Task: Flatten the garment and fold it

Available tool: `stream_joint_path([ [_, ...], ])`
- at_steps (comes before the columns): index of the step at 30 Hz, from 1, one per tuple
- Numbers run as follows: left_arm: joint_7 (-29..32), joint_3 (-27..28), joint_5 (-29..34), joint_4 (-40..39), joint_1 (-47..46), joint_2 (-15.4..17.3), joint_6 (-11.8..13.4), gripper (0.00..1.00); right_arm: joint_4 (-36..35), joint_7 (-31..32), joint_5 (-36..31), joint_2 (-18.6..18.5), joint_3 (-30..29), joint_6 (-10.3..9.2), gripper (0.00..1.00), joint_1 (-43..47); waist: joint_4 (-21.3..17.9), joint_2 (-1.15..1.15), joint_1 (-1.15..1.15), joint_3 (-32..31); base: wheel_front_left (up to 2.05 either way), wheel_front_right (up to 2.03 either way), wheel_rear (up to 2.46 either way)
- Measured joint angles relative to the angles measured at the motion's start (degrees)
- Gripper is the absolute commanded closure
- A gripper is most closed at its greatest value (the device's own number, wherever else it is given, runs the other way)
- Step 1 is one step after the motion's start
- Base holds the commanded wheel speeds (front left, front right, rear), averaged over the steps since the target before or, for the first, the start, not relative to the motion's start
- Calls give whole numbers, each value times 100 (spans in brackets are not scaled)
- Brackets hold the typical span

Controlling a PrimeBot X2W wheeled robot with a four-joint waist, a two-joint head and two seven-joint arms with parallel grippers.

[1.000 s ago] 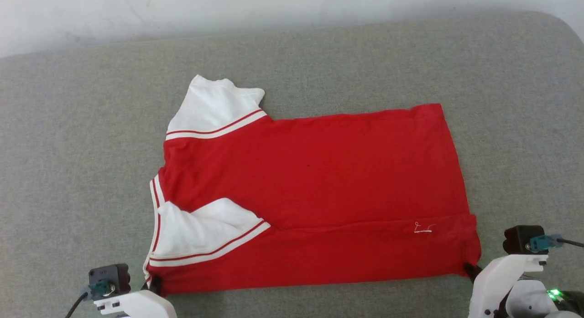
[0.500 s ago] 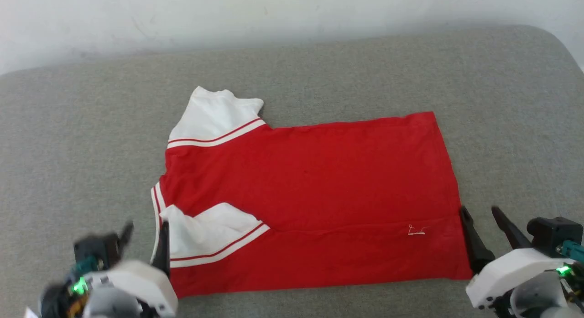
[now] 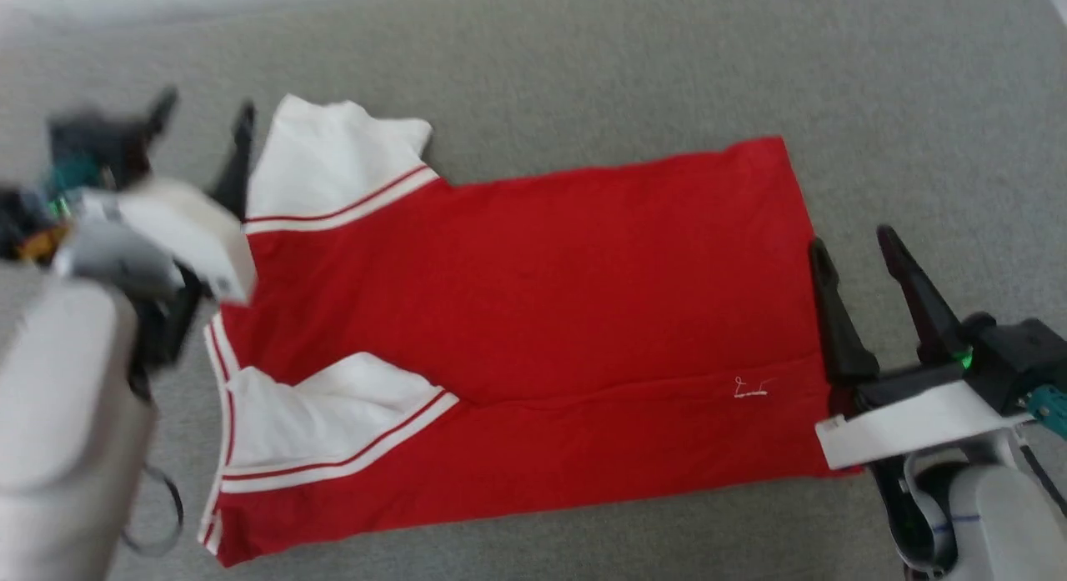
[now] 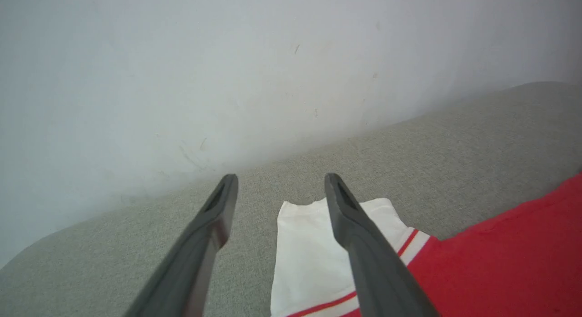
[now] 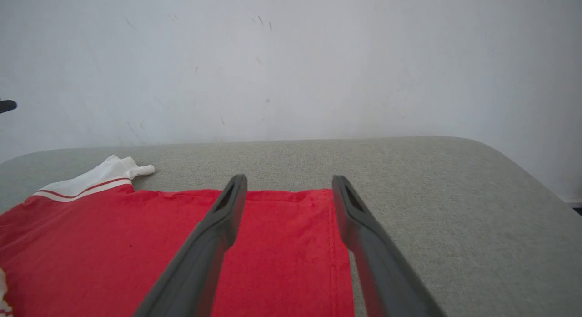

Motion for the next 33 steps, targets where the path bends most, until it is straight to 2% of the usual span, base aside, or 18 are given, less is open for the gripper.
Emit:
stream_joint_path([
  [5,691,-57,-80,615,-1095,65,-272,0,-4,-55,5,5,196,0,0,-331,-176,0,1,442,0,0,0],
  [10,1610,-55,-297,1188,-1803,131,-360,0,-11,-102,20,20,392,0,0,-590,-395,0,1,841,0,0,0],
  [13,2207,-34,-332,1421,-2125,179,-208,0,4,-122,43,29,510,0,0,-697,-541,0,0,1039,0,0,0],
  [16,2872,-8,-364,1567,-2261,245,60,0,43,-157,62,45,581,0,0,-756,-696,0,0,1198,0,0,0],
  [24,4322,127,-503,1361,-2360,515,632,0,138,-204,121,110,586,0,0,-783,-1005,0,-2,1509,0,0,0],
  [25,4457,141,-520,1276,-2359,557,693,19,144,-204,121,111,583,0,0,-783,-1027,0,-2,1537,0,0,0],
  [26,4581,137,-522,1187,-2354,599,723,98,145,-204,120,114,583,0,0,-784,-1043,0,-2,1559,0,0,0],
  [29,5002,147,-653,928,-2312,639,757,100,145,-190,107,113,584,0,0,-811,-1045,0,-2,1582,0,0,0],
  [33,5099,162,-715,560,-2092,657,843,100,124,-46,-12,42,580,0,0,-1160,-977,0,-2,1572,0,0,0],
])
